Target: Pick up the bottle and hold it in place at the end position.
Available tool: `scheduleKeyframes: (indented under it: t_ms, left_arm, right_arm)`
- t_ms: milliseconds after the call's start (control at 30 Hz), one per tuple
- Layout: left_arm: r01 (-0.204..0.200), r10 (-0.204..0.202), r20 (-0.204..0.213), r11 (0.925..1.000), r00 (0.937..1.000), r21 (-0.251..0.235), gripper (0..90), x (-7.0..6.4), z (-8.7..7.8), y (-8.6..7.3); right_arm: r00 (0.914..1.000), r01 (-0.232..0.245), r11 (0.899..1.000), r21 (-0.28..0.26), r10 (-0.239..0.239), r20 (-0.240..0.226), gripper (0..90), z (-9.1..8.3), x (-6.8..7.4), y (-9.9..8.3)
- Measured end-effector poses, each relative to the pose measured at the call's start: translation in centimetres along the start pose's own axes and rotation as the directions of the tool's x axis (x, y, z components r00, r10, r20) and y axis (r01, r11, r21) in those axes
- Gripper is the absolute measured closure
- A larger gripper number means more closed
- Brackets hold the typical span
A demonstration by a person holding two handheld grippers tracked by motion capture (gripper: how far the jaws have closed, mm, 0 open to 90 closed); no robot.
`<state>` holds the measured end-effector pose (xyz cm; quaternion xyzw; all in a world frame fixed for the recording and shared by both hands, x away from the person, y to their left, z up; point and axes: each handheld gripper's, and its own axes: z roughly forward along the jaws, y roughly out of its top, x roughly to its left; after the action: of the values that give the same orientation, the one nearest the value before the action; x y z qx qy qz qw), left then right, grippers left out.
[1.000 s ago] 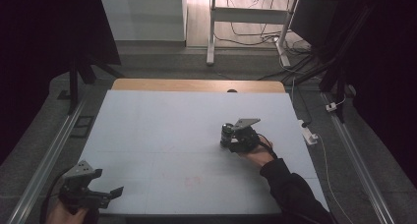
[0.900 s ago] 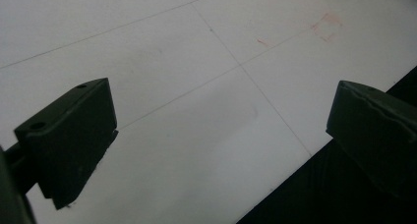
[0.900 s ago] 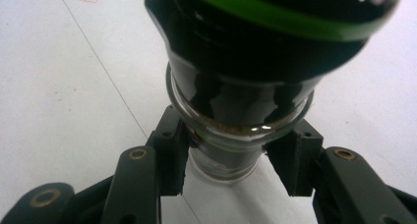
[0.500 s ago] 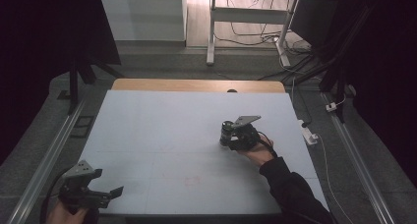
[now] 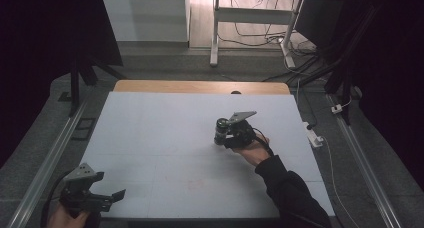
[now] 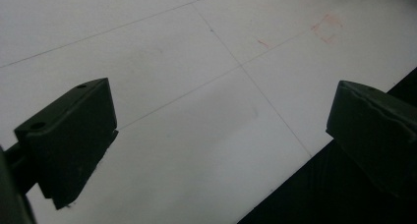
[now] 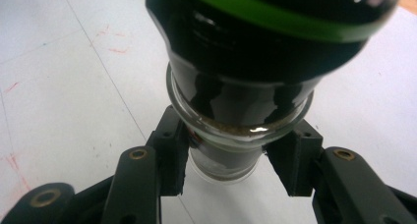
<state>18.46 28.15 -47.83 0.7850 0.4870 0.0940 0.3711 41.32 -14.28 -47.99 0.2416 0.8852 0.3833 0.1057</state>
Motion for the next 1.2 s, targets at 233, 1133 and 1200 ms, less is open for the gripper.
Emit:
scheduleKeyframes:
  t_ms: [233,1133,1200]
  left_arm:
    - [0.001,-0.001,0.000,1.0000,1.0000,-0.002,0.0,0.0,0.0,0.0]
    - [-0.002,0.002,0.004,1.0000,1.0000,-0.003,0.0,0.1,0.0,0.0]
    - [-0.002,0.002,0.004,1.0000,1.0000,-0.002,0.0,0.1,0.0,0.0]
  right_arm:
    - [0.9993,0.028,1.000,-0.006,-0.028,-0.025,52.5,1.2,0.7,1.5]
    - [0.9954,0.094,0.995,0.022,-0.093,-0.025,52.5,6.4,1.8,2.9]
    - [0.9955,0.092,0.995,0.026,-0.092,-0.022,52.5,6.5,1.5,2.8]
